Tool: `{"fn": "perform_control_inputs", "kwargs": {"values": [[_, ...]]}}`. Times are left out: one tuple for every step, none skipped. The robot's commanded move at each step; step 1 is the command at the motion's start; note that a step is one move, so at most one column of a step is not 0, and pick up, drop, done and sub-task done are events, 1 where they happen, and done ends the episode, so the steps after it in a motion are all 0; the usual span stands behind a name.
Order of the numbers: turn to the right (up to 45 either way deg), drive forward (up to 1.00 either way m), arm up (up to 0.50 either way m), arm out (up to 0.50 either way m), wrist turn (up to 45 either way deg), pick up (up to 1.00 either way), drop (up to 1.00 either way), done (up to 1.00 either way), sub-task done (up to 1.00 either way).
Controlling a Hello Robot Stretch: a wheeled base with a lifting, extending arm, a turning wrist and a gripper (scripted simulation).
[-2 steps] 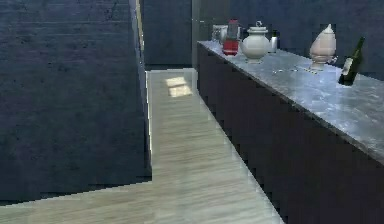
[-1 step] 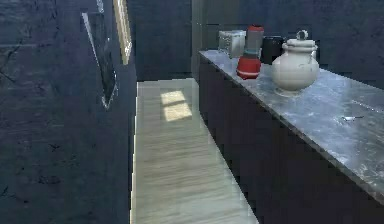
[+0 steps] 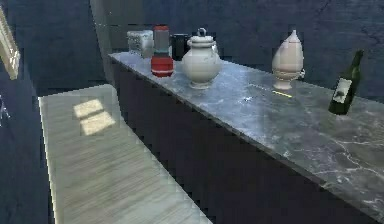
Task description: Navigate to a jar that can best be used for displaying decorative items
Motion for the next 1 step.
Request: {"fn": "perform_control_inputs", "kwargs": {"values": [[0.0,0.00,0.00,0.00,0.0,0.00,0.00,1.00,0.00]]}}
